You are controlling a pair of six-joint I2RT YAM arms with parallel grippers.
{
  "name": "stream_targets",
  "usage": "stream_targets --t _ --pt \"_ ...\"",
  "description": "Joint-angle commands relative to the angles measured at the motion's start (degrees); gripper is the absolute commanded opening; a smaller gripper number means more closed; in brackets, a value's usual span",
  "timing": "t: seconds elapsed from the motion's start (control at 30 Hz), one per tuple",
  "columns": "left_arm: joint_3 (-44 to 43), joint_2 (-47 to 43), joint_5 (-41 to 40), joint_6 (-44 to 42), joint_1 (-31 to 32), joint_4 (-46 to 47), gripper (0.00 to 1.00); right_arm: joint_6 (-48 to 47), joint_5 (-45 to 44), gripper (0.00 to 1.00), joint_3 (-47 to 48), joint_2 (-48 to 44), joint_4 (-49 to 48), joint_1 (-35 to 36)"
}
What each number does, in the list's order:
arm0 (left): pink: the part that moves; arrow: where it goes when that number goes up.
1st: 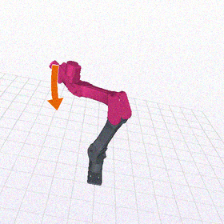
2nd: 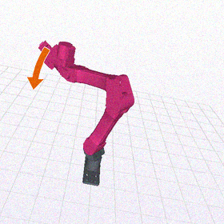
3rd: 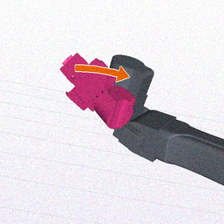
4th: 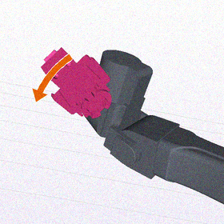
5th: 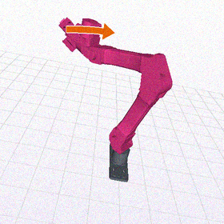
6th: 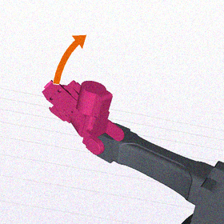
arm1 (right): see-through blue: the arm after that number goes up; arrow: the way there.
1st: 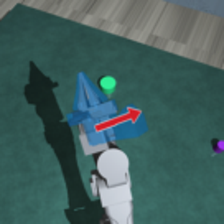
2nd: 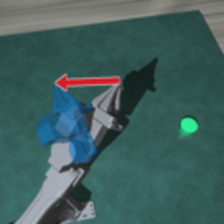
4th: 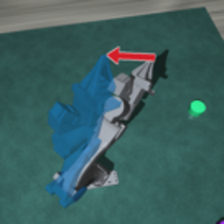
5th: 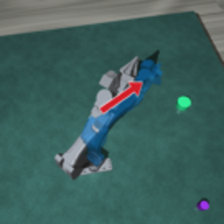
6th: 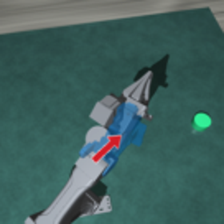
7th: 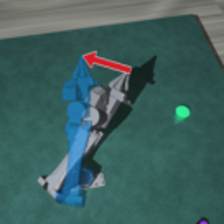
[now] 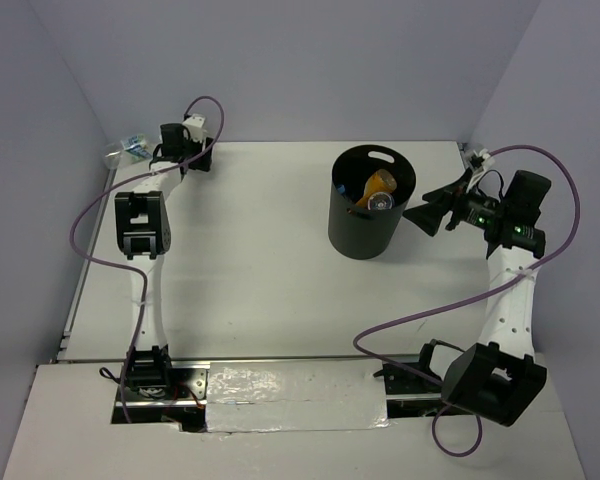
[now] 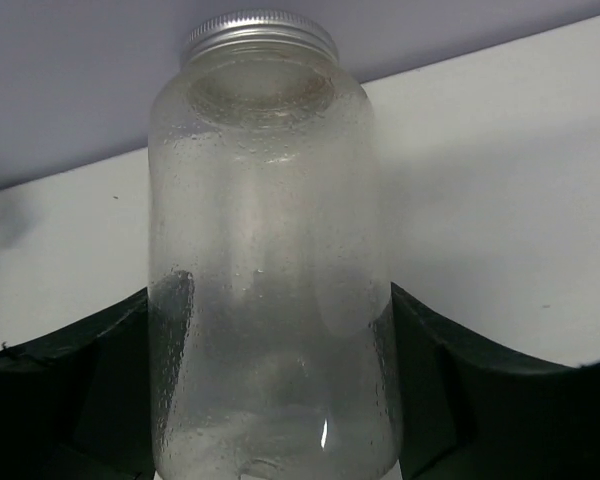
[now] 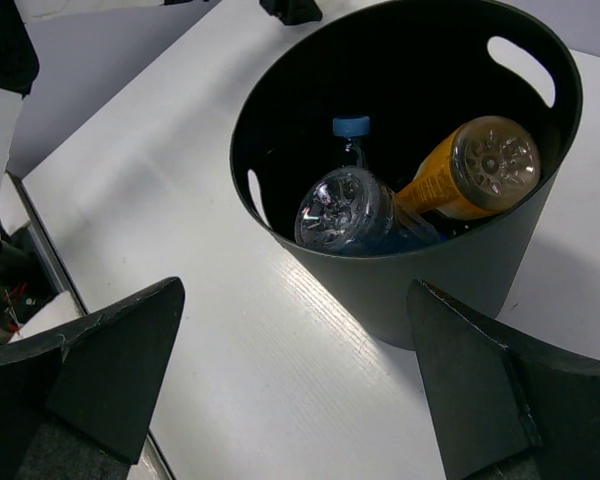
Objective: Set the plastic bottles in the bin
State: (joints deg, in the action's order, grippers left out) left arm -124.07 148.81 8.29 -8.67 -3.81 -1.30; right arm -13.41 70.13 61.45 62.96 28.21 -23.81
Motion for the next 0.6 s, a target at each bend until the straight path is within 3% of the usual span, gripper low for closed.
stream_targets --t 0.0,0.07,0.17,0.23,0.27,0.33,0.37,0.4,0.43,0.47,0.53,0.57 --pt "3.0 -5.7 2.9 2.3 -0.3 1.6 0.46 -0.8 1.7 1.00 1.5 -2.0 0.2 -0.9" --pt "5.1 -9.5 5.4 6.5 -0.2 3.6 0.30 -1.1 1.9 1.00 1.2 -2.8 0.4 -1.0" --pt "7.1 -14.9 13.0 15.1 -0.1 5.0 0.25 -0.7 1.9 1.00 0.8 -3.9 -0.1 -0.9" --pt "10.5 -17.9 22.3 20.9 0.2 10.0 0.24 0.5 1.8 1.00 0.6 -4.3 -0.8 -0.4" --pt "12.1 -20.7 26.2 28.4 0.3 12.9 0.23 0.8 0.5 1.00 0.8 -4.3 -0.9 0.2" --pt "18.1 -22.8 40.1 39.8 0.6 29.9 0.21 0.7 -2.3 1.00 2.1 -4.2 0.4 4.2" --pt "20.1 -24.1 43.5 53.5 0.9 37.3 0.16 0.1 -3.8 1.00 2.7 -4.2 1.2 6.2" --pt "21.7 -24.6 46.0 60.6 1.3 45.3 0.15 -0.4 -7.4 1.00 3.4 -4.1 3.1 8.6" --pt "24.8 -25.1 49.1 66.6 2.3 60.6 0.14 0.0 -9.7 1.00 4.7 -4.1 3.6 11.2" --pt "26.1 -25.8 49.9 78.1 2.8 68.0 0.14 1.0 -11.6 1.00 5.2 -4.2 3.5 16.4" --pt "27.7 -26.2 51.0 88.7 5.4 86.7 0.14 6.9 -13.9 0.99 6.0 -4.2 0.2 20.4" --pt "27.7 -26.5 50.9 97.4 6.2 91.5 0.13 10.0 -14.5 0.99 5.9 -4.2 -2.1 23.5"
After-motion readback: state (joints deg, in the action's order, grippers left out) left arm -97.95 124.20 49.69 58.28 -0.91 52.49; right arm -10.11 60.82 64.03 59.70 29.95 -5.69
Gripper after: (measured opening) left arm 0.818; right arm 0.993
